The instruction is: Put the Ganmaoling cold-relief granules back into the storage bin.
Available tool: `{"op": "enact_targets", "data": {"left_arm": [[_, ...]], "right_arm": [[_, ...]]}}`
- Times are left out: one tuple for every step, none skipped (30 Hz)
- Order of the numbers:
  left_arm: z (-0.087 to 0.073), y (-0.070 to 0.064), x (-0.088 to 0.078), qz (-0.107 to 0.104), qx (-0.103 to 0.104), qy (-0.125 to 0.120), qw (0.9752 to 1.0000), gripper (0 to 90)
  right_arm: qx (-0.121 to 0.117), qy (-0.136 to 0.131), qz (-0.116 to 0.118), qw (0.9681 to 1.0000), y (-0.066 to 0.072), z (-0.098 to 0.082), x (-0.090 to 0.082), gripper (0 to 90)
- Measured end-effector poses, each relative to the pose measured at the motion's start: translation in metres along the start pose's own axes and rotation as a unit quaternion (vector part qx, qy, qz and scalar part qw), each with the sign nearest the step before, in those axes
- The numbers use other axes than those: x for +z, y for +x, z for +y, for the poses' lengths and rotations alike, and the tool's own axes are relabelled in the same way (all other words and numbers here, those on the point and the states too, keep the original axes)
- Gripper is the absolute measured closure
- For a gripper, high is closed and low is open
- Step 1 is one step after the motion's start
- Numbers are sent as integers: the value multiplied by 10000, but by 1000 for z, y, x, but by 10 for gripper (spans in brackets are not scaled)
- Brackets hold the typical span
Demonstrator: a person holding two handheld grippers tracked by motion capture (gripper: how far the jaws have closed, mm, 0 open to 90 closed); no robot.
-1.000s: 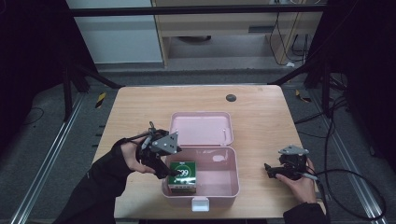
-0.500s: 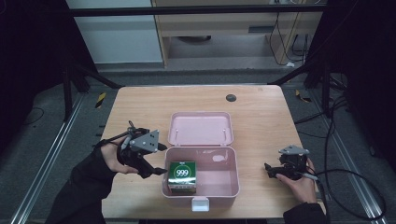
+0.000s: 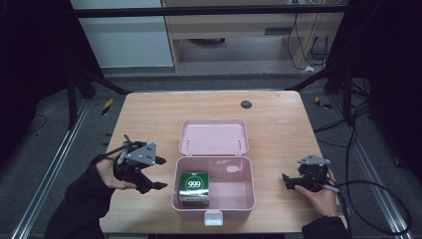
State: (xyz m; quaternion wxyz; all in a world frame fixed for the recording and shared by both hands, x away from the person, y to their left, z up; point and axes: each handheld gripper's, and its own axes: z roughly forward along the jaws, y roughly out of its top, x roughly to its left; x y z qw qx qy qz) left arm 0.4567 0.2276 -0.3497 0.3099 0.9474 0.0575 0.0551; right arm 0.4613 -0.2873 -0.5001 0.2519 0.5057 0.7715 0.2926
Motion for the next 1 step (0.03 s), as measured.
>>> {"op": "enact_targets", "data": {"left_arm": [[-2,0,0,9,-42,10,10000,258]], "right_arm": [[11,3,-3,10000,0,0,0,7]]}}
